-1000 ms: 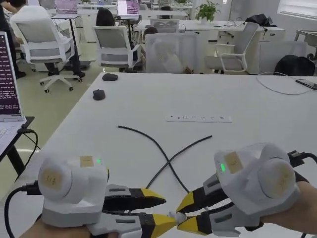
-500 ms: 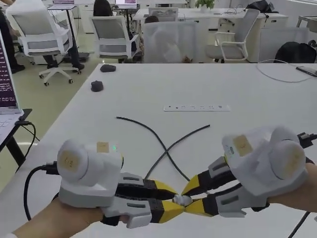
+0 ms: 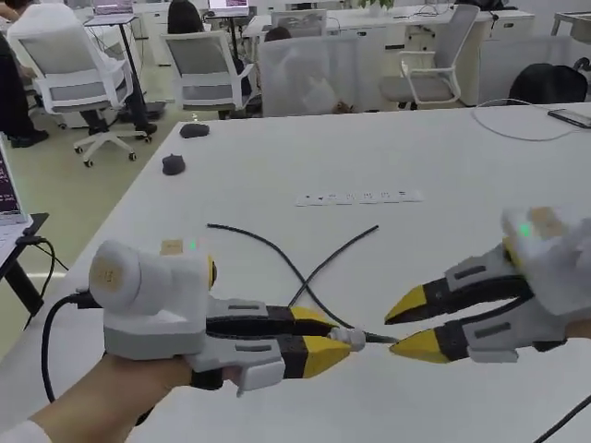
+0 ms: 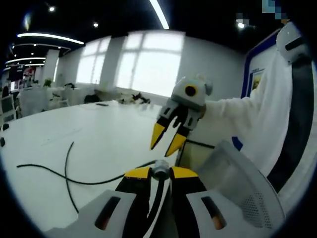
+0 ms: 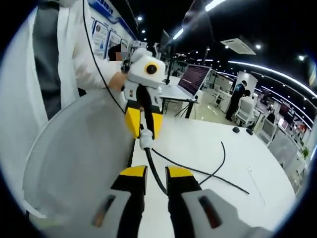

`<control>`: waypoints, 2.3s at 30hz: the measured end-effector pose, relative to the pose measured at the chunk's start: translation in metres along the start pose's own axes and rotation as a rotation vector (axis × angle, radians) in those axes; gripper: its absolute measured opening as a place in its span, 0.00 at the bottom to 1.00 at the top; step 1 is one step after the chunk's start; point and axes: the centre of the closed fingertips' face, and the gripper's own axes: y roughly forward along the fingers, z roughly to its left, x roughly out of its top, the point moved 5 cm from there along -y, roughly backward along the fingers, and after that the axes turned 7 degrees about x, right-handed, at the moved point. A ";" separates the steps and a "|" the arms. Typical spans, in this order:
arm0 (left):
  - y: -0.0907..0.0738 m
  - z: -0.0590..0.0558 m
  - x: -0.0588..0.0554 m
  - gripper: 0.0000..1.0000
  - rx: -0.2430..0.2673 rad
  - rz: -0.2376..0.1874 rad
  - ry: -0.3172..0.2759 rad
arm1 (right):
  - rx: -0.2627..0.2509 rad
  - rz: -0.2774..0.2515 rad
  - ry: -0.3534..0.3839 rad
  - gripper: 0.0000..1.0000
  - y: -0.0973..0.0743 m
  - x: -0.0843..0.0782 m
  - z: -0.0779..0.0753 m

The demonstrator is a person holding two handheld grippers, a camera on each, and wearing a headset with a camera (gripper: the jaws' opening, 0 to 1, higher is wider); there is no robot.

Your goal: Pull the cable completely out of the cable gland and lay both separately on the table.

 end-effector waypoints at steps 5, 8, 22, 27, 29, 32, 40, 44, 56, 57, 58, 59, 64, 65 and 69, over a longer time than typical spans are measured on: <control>0.011 -0.006 0.008 0.15 -0.026 -0.051 0.002 | 0.001 -0.074 0.103 0.21 -0.015 -0.004 0.007; 0.012 -0.009 0.010 0.15 -0.049 -0.063 0.011 | 0.016 -0.059 0.076 0.20 -0.007 -0.001 0.010; -0.020 0.001 0.002 0.15 -0.006 -0.161 -0.031 | 0.144 -0.170 0.111 0.22 0.044 0.019 0.014; -0.017 -0.005 0.000 0.15 -0.029 -0.151 -0.013 | 0.160 -0.200 0.123 0.23 0.054 0.025 0.014; -0.017 -0.005 -0.001 0.15 -0.031 -0.150 -0.015 | 0.160 -0.191 0.128 0.22 0.057 0.024 0.014; -0.023 -0.005 -0.005 0.15 -0.029 -0.137 -0.020 | 0.169 -0.215 0.149 0.21 0.060 0.023 0.015; -0.027 -0.008 -0.008 0.15 -0.035 -0.140 -0.028 | 0.172 -0.235 0.161 0.19 0.063 0.023 0.021; -0.024 -0.007 -0.006 0.15 -0.027 -0.139 -0.038 | 0.137 -0.283 0.183 0.18 0.067 0.016 0.022; -0.017 0.000 -0.003 0.15 -0.016 -0.099 0.015 | 0.094 -0.299 0.158 0.17 0.067 0.009 0.016; -0.016 0.000 -0.001 0.15 -0.009 -0.092 0.021 | 0.097 -0.299 0.159 0.16 0.068 0.009 0.016; -0.016 -0.001 -0.001 0.15 -0.005 -0.083 0.025 | 0.102 -0.291 0.153 0.16 0.068 0.009 0.016; -0.018 -0.002 0.000 0.15 -0.001 -0.084 0.050 | 0.103 -0.282 0.142 0.16 0.068 0.009 0.016; -0.025 0.005 0.002 0.15 0.016 -0.089 0.024 | 0.104 -0.284 0.124 0.15 0.073 0.015 0.009; -0.025 0.005 0.003 0.15 0.015 -0.090 0.024 | 0.097 -0.278 0.120 0.15 0.074 0.014 0.008; -0.024 0.004 0.008 0.15 0.000 -0.112 0.007 | 0.041 -0.249 0.184 0.13 0.079 0.006 0.000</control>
